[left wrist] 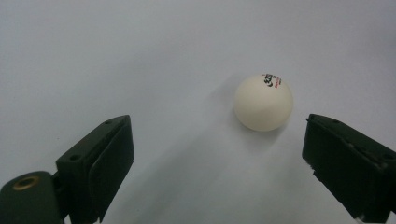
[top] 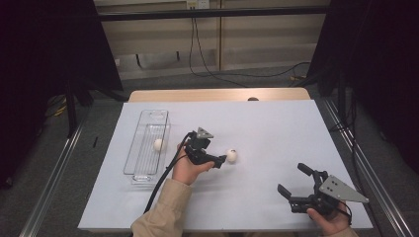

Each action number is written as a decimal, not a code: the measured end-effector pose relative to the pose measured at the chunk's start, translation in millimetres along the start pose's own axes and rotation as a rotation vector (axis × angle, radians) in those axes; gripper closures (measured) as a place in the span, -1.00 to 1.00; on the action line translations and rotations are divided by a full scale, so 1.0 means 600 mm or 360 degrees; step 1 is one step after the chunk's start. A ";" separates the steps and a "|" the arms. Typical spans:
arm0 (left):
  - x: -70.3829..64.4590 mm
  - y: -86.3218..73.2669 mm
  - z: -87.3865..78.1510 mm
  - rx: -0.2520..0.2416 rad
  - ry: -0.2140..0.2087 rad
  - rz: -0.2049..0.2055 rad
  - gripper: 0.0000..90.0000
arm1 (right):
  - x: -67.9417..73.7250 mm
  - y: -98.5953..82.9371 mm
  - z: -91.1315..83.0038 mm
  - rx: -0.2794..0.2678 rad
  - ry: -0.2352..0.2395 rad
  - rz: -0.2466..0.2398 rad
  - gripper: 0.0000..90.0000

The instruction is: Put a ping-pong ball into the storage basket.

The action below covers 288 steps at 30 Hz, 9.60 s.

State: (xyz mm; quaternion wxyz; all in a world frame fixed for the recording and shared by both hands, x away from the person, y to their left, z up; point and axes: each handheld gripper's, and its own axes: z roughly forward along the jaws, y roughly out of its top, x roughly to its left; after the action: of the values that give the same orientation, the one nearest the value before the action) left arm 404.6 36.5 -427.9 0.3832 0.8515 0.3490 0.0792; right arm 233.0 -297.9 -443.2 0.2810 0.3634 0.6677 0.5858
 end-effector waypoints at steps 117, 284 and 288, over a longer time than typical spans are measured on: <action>-0.045 0.003 0.064 -0.0043 -0.0081 0.0099 -0.24 | -0.001 -0.001 0.001 0.0003 0.0000 0.0005 -0.95; 0.025 0.014 -0.050 -0.0034 -0.0153 -0.0115 0.13 | 0.001 0.001 0.002 -0.0003 0.0011 -0.0009 -0.94; 0.029 0.013 -0.054 -0.0042 -0.0148 -0.0121 0.13 | 0.001 0.001 0.002 -0.0003 0.0011 -0.0010 -0.94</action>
State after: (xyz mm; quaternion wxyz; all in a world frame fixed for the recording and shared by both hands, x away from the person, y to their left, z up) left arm 409.0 63.6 -402.0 0.4129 0.8353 0.3618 0.0294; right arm 233.8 -296.9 -442.7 0.2809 0.3589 0.6694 0.5867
